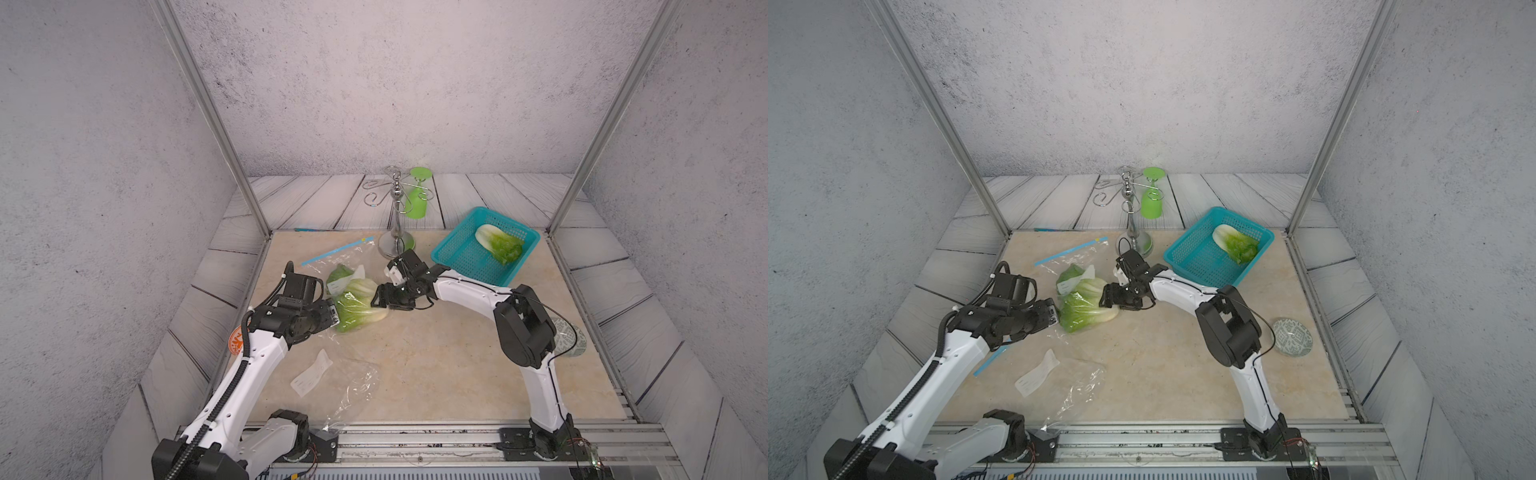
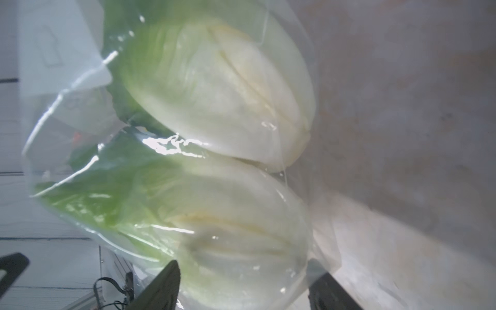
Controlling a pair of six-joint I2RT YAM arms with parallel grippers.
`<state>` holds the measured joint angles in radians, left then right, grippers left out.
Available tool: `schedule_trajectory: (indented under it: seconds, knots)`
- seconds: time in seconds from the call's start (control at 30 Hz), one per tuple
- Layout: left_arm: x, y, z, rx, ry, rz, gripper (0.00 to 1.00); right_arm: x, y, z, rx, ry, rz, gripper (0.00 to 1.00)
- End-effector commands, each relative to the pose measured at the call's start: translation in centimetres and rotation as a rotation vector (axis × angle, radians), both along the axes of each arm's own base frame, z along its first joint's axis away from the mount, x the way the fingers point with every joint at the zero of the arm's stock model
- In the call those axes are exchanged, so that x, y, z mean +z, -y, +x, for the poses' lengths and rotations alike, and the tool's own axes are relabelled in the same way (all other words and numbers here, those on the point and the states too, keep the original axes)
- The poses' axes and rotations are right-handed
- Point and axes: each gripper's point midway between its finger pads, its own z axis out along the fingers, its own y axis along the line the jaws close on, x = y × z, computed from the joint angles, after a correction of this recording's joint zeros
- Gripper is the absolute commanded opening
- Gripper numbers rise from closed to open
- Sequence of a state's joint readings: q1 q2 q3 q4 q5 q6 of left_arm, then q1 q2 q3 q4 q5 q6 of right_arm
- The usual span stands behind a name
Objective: Put the chinese cabbages into a zipper bag and zip it
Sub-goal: Move the zipper food storage bag to the center of the board.
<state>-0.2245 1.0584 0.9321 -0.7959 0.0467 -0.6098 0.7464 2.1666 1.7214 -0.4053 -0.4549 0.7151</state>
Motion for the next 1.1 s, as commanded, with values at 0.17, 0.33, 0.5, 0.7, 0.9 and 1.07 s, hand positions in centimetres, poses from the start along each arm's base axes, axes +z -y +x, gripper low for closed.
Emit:
schedule_trajectory:
  seconds: [0.17, 0.33, 0.5, 0.7, 0.9, 1.07]
  knots:
    - [-1.8, -1.2, -1.6, 0.036, -0.061, 0.033, 0.81, 3.6, -3.6, -1.6, 0.055, -0.063, 0.147, 0.77]
    - [-3.9, -1.0, -3.3, 0.044, -0.098, 0.000, 0.80, 3.3, 3.0, -4.7, 0.061, -0.006, -0.063, 0.81]
    - [-6.8, -0.1, -4.1, 0.083, -0.136, -0.087, 0.77, -0.5, 5.4, -10.6, 0.046, -0.140, -0.069, 0.78]
    - [-7.8, 0.7, -4.0, 0.069, -0.158, -0.130, 0.77, -3.0, 0.9, -13.8, 0.085, -0.186, -0.057, 0.77]
    - [-6.5, 0.5, -3.2, 0.041, -0.110, -0.100, 0.77, -5.9, -1.4, -15.4, 0.115, -0.220, -0.089, 0.76]
    - [-7.1, 0.5, -3.0, 0.037, -0.110, -0.095, 0.77, -8.7, -1.6, -16.2, 0.104, -0.249, -0.148, 0.74]
